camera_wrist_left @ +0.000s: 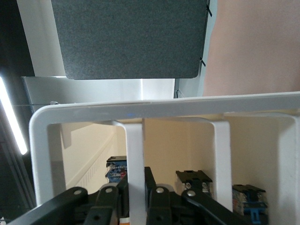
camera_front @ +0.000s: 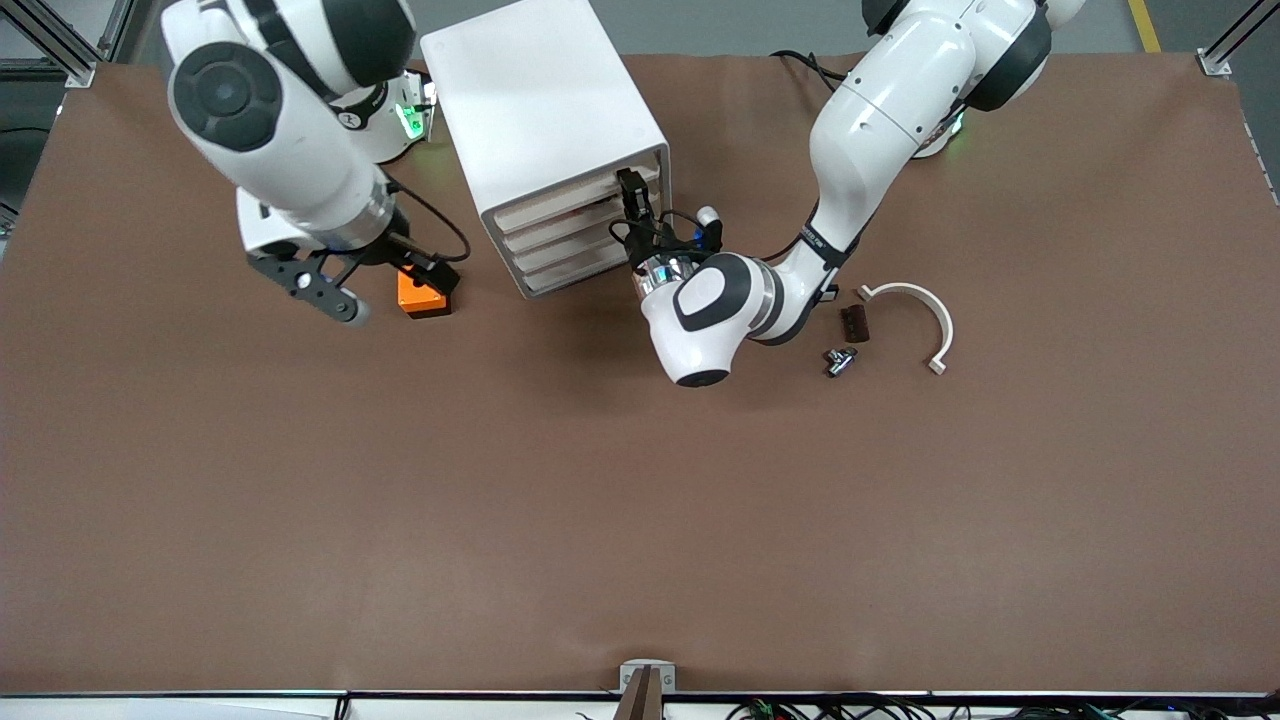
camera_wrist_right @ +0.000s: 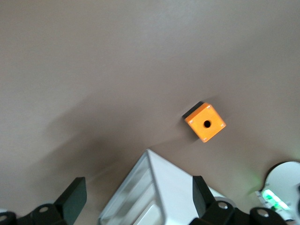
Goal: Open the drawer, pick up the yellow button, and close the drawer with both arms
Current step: 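Reach the right gripper into the open drawer toward the yellow button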
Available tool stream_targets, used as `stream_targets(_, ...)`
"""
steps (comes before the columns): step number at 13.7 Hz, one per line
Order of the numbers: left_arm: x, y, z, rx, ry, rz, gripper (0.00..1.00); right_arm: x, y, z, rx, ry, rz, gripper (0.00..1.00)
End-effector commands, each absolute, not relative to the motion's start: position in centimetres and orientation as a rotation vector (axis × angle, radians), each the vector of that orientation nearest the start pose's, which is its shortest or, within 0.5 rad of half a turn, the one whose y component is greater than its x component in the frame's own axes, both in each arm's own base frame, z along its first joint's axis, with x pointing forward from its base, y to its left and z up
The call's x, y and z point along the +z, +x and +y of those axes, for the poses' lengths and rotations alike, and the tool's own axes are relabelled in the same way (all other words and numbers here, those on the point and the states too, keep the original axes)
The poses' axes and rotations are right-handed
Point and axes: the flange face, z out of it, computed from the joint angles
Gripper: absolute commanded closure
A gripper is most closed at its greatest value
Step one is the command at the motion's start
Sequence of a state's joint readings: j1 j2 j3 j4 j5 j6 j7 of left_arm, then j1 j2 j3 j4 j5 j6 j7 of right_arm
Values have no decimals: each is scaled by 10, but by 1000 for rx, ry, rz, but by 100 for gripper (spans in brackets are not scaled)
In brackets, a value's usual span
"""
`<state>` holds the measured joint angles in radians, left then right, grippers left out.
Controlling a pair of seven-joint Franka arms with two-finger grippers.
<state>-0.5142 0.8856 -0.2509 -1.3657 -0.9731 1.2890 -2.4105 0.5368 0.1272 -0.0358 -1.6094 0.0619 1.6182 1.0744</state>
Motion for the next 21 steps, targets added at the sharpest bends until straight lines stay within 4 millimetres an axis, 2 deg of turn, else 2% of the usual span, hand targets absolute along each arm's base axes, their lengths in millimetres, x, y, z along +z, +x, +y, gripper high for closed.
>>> stream_targets(1,235,451,-482,1434,-1072,-1531,89,529,477,328,168,-2997,1005,0)
stream_targets(4,235,473,-462,1476,-1033,-1562,88,527,456,365,135,-2959,1069,0)
stream_targets(8,237,502,-433,1537,-981,-1608,87,522,438,398,110,-2918,1139,0)
stream_targets(13,235,532,-397,1586,-934,-1657,85,489,415,452,74,-2873,1224,0)
stream_targets(18,233,543,-380,1607,-914,-1677,80,455,393,496,60,-2842,1297,0)
stream_targets(19,233,544,-380,1607,-914,-1677,69,447,391,500,58,-2841,1312,0)
stream_targets(21,232,548,-375,1623,-916,-1683,29,438,390,507,60,-2833,1334,5)
